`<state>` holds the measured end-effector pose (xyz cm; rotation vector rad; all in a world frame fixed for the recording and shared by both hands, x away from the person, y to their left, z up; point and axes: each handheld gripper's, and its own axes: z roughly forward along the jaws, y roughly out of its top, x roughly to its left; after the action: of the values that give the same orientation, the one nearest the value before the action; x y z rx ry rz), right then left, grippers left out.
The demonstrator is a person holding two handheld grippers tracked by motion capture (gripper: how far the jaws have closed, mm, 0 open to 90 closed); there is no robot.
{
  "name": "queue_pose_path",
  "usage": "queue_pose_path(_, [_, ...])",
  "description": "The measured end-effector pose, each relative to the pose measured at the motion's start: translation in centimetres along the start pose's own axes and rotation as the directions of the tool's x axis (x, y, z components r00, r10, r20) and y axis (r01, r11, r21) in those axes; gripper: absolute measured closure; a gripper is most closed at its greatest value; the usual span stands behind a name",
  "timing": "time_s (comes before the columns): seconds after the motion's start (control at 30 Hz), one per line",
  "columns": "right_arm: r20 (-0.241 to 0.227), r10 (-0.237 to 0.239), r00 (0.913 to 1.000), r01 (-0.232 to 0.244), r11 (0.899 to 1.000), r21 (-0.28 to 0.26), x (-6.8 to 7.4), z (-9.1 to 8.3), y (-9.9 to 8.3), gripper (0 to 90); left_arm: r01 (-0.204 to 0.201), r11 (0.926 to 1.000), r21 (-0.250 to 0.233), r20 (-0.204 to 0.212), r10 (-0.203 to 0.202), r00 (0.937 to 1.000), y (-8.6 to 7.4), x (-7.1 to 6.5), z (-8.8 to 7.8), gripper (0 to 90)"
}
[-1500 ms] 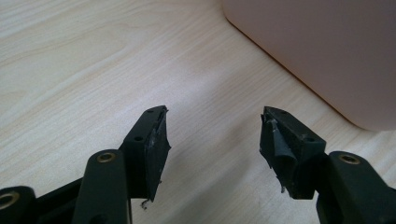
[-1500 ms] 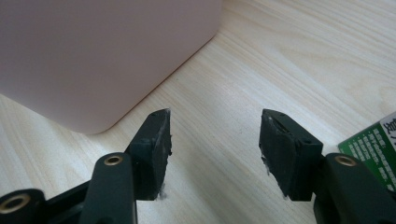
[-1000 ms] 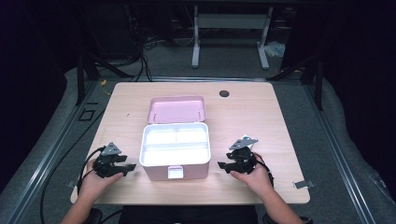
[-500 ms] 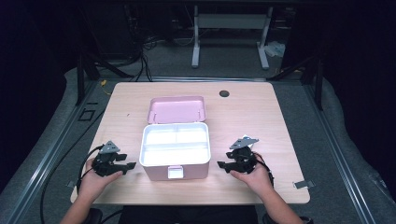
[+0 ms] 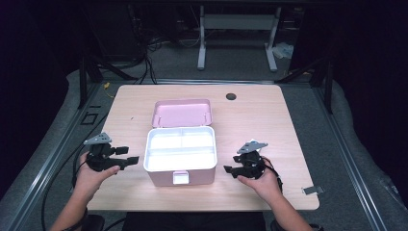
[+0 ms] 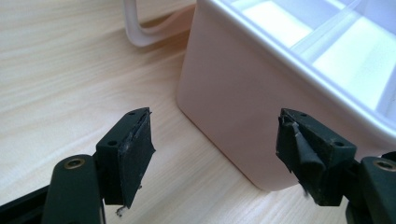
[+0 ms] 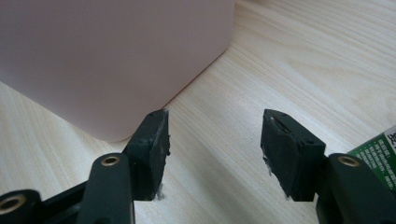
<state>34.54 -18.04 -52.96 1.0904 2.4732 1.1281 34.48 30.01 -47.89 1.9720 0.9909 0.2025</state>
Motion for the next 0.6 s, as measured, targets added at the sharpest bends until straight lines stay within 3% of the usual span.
queue_pose_path(0.07, [0.0,0.002,1.0,-0.002,1.0,0.001,0.0,0.0,0.0,41.9,-0.019,0.9998,0.002,-0.018,0.019,0.9996,0.7,-0.1,-0.4,30.0])
queue_pose_path(0.13, [-0.001,0.003,1.0,-0.003,1.0,0.003,0.0,0.1,0.0,41.9,-0.068,0.9977,0.007,-0.04,0.068,0.9969,1.9,-0.4,-1.0,38.3])
queue_pose_path(0.37, [0.0,0.003,1.0,-0.003,1.0,0.006,0.0,0.1,0.0,41.9,-0.117,0.993,0.017,-0.027,0.118,0.9927,4.4,-1.4,-1.5,46.8])
queue_pose_path(0.6, [0.004,0.009,0.9999,-0.009,1.0,0.002,-0.1,0.0,-0.1,41.9,-0.183,0.9804,0.073,-0.002,0.183,0.983,6.5,-2.8,-0.3,50.8])
